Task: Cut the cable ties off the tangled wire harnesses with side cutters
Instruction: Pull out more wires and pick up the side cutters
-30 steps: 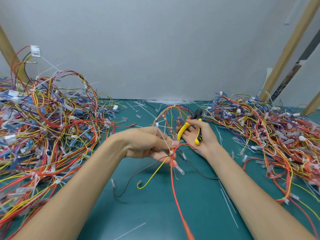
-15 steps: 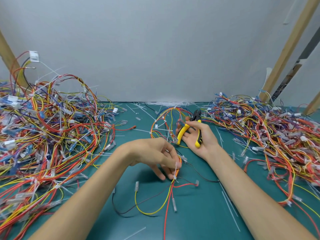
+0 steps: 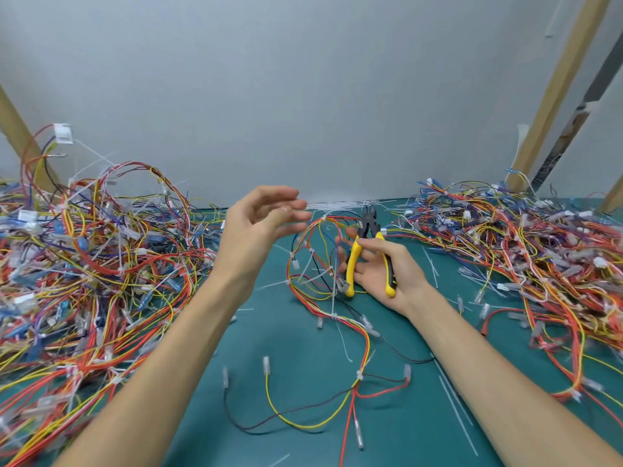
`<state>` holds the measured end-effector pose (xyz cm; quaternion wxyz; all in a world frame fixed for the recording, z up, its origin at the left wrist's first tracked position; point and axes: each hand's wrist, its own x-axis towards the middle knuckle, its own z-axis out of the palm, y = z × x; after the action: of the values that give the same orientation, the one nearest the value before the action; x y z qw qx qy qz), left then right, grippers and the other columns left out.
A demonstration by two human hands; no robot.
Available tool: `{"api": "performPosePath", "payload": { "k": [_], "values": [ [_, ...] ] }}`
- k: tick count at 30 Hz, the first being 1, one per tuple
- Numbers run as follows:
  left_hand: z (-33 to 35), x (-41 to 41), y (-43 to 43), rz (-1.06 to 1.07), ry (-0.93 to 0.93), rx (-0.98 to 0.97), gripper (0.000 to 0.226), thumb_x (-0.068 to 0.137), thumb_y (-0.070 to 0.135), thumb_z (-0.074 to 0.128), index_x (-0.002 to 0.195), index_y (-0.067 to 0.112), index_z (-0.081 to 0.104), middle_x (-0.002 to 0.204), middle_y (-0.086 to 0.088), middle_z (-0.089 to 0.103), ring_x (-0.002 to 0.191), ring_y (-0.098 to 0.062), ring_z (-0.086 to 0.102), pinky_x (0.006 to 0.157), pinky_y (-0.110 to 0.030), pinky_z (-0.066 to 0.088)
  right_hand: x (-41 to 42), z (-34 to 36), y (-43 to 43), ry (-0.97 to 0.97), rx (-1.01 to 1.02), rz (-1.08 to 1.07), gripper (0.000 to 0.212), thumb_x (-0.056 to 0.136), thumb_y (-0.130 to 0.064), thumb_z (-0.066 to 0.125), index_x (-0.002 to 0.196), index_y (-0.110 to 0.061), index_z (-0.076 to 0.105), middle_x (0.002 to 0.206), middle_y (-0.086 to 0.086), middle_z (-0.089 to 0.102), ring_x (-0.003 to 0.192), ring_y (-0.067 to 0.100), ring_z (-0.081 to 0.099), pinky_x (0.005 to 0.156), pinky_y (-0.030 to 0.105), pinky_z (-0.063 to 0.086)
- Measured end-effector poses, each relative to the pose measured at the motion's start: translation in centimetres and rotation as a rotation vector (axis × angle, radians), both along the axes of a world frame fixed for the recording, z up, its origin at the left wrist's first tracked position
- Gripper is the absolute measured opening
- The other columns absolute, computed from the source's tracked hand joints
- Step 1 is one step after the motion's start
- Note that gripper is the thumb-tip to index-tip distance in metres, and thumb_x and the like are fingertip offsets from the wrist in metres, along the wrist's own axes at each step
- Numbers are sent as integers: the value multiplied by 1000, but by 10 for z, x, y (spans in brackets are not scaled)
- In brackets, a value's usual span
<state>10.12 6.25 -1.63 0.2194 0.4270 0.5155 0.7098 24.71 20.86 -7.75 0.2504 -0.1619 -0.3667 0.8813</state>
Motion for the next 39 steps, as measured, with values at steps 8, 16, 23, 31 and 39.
{"api": "performPosePath", "payload": {
  "k": [8,16,23,31,39],
  "values": [
    [-35,-6,2,-183,-21,-382,33,106,27,33,129,18,56,114,-4,71,92,-18,71,71,-26,57,-1,-2,-5,-45,93,236,45,85,-15,54,129,-5,57,127,15,61,102,30,64,99,46,40],
    [-56,-13,-3,-408,-327,-331,36,102,28,40,135,19,53,123,-6,68,102,-29,70,64,-29,57,0,0,-2,-29,38,177,58,82,-16,57,138,-5,48,129,11,62,99,26,66,78,36,56],
    [-65,-16,-1,-392,-326,-257,37,101,17,42,136,5,49,123,-11,68,103,-26,70,77,-25,58,0,-2,-1,-39,38,187,50,86,-15,54,135,-5,52,130,11,62,101,26,66,81,37,54],
    [-68,-18,1,-373,-357,-241,27,101,13,43,119,-5,51,112,-10,72,98,-23,72,75,-23,58,-2,-2,-1,-50,17,169,49,83,-15,55,131,-7,57,124,13,63,97,27,66,83,38,54],
    [-72,-23,7,-287,-437,-223,30,99,5,48,127,-6,46,126,-18,65,91,-16,71,74,-24,57,-3,-2,3,7,-109,43,40,82,-16,61,122,-10,64,102,21,62,87,29,65,75,37,57]
  ]
}}
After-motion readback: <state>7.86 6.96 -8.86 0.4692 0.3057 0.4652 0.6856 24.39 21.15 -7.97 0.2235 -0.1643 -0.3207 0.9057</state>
